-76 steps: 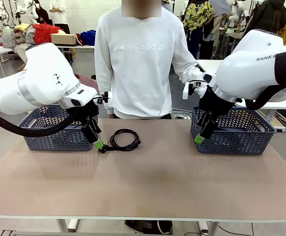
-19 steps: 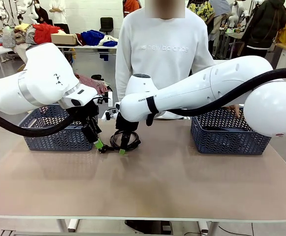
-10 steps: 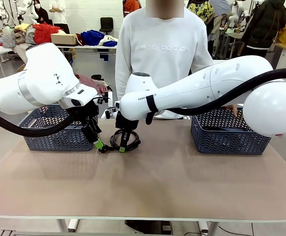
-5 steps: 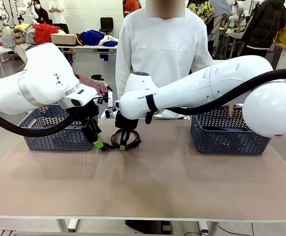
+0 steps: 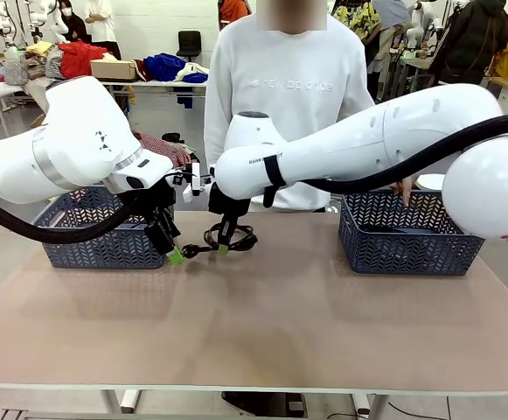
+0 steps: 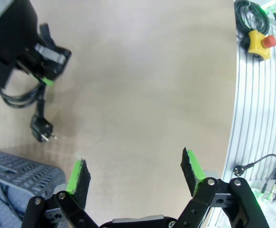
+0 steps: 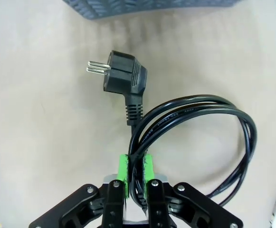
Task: Organize the cables according to human instructions.
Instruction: Pick up a bundle of cables and place it in the basket indicated by the human.
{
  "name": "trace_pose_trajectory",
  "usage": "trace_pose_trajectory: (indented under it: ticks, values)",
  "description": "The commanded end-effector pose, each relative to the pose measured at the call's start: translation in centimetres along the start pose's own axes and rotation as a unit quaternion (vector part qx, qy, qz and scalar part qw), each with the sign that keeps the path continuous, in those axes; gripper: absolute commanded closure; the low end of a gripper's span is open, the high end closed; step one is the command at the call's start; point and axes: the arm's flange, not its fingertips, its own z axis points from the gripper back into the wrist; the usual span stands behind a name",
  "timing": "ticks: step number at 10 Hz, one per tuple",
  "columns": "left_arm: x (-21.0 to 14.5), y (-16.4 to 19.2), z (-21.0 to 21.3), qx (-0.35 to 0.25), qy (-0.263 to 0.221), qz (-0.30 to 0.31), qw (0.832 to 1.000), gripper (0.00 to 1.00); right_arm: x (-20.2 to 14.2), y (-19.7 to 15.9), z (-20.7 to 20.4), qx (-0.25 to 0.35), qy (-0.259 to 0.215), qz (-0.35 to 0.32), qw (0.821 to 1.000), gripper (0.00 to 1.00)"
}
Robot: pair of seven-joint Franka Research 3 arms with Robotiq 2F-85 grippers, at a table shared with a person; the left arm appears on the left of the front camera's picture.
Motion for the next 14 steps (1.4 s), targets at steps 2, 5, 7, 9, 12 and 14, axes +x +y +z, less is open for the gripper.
trace_pose_trajectory:
  ticks: [2,5,7,9,12,14]
  values:
    - [-0.1,0.0,0.1,0.002,0.001,0.002,1.0,0.0,-2.1,0.7,4.6,-0.025,0.047,0.014,0.998,1.0]
    - [-0.1,0.0,0.1,0.002,0.001,0.002,1.0,0.0,-5.2,-0.2,7.9,0.001,0.048,0.048,0.998,1.0]
    - [-0.1,0.0,0.1,0.002,0.001,0.002,1.0,0.0,-7.9,-0.9,10.3,0.002,0.047,0.054,0.997,1.0]
    - [-0.1,0.0,0.1,0.002,0.001,0.002,1.0,0.0,-10.6,-1.5,12.8,0.0,0.053,0.057,0.997,1.0]
    - [-0.1,0.0,0.1,0.002,0.001,0.002,1.0,0.0,-15.0,-2.0,15.9,-0.007,0.059,0.046,0.997,1.0]
    - [-0.1,0.0,0.1,0.002,0.001,0.002,1.0,0.0,-18.9,-2.1,17.7,-0.018,0.057,0.033,0.998,1.0]
